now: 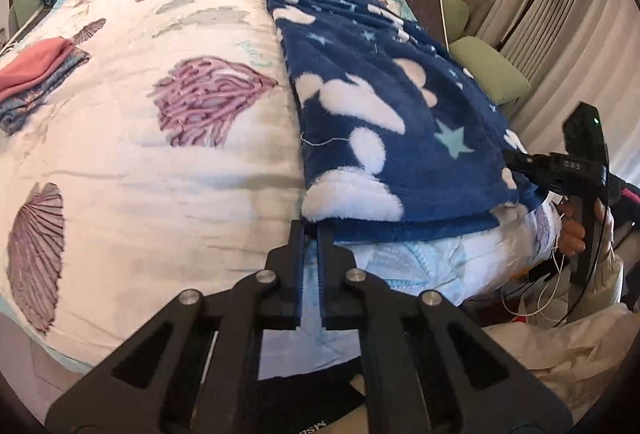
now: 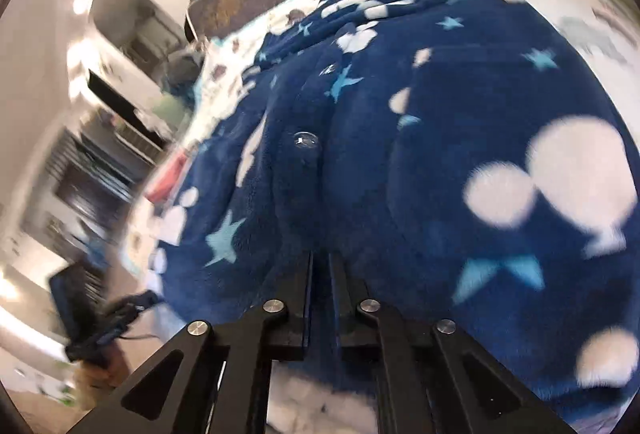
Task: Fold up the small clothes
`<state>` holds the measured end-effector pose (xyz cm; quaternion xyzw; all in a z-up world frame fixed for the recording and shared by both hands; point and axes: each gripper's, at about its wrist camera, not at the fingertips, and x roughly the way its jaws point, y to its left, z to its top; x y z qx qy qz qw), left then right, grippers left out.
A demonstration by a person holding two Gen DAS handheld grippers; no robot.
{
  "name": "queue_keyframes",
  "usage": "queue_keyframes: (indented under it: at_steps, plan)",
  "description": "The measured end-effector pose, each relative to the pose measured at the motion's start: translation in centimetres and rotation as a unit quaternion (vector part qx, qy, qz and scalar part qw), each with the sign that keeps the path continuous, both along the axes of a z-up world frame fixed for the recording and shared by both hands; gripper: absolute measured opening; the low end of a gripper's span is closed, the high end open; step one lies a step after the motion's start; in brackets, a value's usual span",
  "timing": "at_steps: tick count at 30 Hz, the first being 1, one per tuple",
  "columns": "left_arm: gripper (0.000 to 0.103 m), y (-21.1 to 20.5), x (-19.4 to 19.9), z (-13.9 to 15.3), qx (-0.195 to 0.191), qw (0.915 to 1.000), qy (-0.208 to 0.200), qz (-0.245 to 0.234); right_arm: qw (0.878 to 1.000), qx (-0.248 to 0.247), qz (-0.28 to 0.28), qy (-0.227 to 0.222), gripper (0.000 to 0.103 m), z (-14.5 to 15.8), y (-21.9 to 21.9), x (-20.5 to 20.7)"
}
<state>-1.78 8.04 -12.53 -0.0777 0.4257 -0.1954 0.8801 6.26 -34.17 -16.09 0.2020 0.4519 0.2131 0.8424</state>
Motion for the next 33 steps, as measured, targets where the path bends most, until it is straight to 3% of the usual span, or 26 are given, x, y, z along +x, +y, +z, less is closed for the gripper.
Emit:
queue_keyframes:
  at_steps: [3, 4, 5, 6, 7, 8, 11, 15, 21, 24, 27, 33]
  plan:
    - [0.007, -0.4, -0.9, 1.9, 0.009, 0.9992, -0.034, -0.016, 0.999, -0.016, -0.027, -0.034, 0.028, 2.1, -2.1, -1.7]
    - [0.011, -0.5, -1.1, 2.6, 0.009, 0.9986, -0.05, -0.016, 0.997, -0.036, -0.047, -0.054, 0.039, 3.2, -3.3, -2.5]
    - [0.024, -0.6, -1.1, 3.3, 0.0, 0.9977, -0.066, -0.017, 0.995, -0.052, -0.063, -0.065, 0.049, 4.0, -4.2, -3.2]
    - [0.034, -0.5, -0.9, 3.6, -0.007, 0.9971, -0.074, -0.015, 0.991, -0.069, -0.084, -0.074, 0.052, 4.6, -5.3, -3.7]
    - [0.056, -0.5, -0.5, 3.8, -0.012, 0.9967, -0.08, -0.002, 0.986, -0.085, -0.116, -0.079, 0.054, 5.1, -7.0, -4.2]
    - [0.061, -0.5, -0.1, 3.7, -0.01, 0.9965, -0.082, 0.01, 0.984, -0.087, -0.134, -0.077, 0.054, 5.2, -8.0, -4.5]
    - [0.061, -1.0, 1.3, 2.5, 0.004, 0.9981, -0.058, 0.02, 0.98, -0.065, -0.182, -0.052, 0.054, 4.3, -11.4, -5.6]
    - [0.061, -0.9, 2.8, 0.2, 0.004, 0.9997, -0.008, 0.025, 0.978, -0.064, -0.197, -0.03, 0.055, 2.6, -13.0, -6.9]
    - [0.061, 0.0, 3.3, -0.4, -0.047, 0.9985, 0.007, 0.029, 0.984, -0.011, -0.176, 0.0, 0.061, -0.1, -13.2, -6.4]
    - [0.061, -0.2, 3.3, -0.4, -0.048, 0.9985, 0.008, 0.025, 0.987, -0.013, -0.16, -0.009, 0.069, 0.2, -12.4, -5.6]
    - [0.044, -0.3, 3.3, -0.1, -0.057, 0.9982, 0.017, 0.007, 0.99, -0.02, -0.142, -0.009, 0.069, 0.3, -11.7, -5.1]
    - [0.042, -0.9, 4.0, -0.2, -0.042, 0.9987, 0.025, -0.012, 0.993, -0.018, -0.114, -0.01, 0.068, 0.1, -11.5, -5.1]
